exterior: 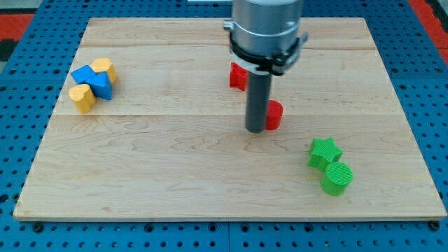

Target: Push the red circle into the green star

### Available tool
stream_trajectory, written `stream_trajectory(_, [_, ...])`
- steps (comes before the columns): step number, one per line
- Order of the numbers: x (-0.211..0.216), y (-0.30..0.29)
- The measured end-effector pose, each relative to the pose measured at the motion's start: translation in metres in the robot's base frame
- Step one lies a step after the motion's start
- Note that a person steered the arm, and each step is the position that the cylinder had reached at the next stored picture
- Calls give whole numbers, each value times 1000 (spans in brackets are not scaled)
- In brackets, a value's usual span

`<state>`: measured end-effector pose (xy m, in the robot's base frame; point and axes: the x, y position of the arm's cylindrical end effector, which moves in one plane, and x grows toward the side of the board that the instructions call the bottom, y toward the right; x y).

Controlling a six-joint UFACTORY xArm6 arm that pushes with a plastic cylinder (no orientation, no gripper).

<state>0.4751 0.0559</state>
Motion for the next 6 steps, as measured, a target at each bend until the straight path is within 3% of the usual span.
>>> stream_trajectory(2, [-34, -44])
stream_trajectory(4, [-34, 36])
stream_trajectory(6, [-47, 55])
